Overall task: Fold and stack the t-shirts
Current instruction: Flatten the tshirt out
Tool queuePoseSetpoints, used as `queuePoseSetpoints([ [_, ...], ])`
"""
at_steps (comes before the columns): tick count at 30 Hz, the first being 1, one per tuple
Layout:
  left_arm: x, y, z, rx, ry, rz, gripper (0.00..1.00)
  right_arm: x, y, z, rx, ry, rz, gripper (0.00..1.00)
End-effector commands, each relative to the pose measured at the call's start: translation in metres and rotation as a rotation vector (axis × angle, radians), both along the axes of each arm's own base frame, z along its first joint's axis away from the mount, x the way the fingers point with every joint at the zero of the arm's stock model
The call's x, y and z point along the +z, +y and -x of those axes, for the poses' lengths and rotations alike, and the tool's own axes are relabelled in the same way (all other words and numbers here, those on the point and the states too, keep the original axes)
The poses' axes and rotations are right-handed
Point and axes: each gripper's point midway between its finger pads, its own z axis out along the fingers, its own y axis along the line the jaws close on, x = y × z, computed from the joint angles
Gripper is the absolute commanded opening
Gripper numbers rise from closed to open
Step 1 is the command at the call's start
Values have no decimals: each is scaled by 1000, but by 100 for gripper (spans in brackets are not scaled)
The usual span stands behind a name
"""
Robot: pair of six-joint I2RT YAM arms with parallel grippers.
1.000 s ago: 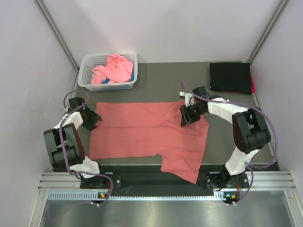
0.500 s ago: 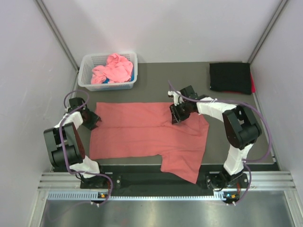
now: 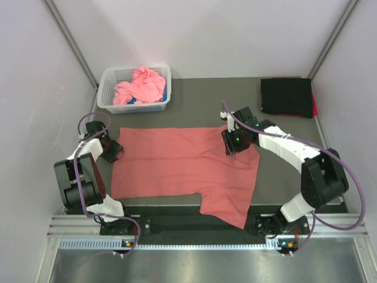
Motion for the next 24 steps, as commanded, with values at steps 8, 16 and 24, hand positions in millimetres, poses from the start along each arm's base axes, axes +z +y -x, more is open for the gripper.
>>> queuePoseSetpoints([
  [8, 29, 18, -7, 29, -22, -75, 48, -24, -72, 33, -149, 139, 221, 41],
  [16, 27, 15, -1, 30, -7, -62, 48, -42, -77, 38, -119, 195, 208, 39],
  [24, 21, 13, 5, 30, 20, -58, 47, -48, -67, 36, -73, 215, 169, 35],
])
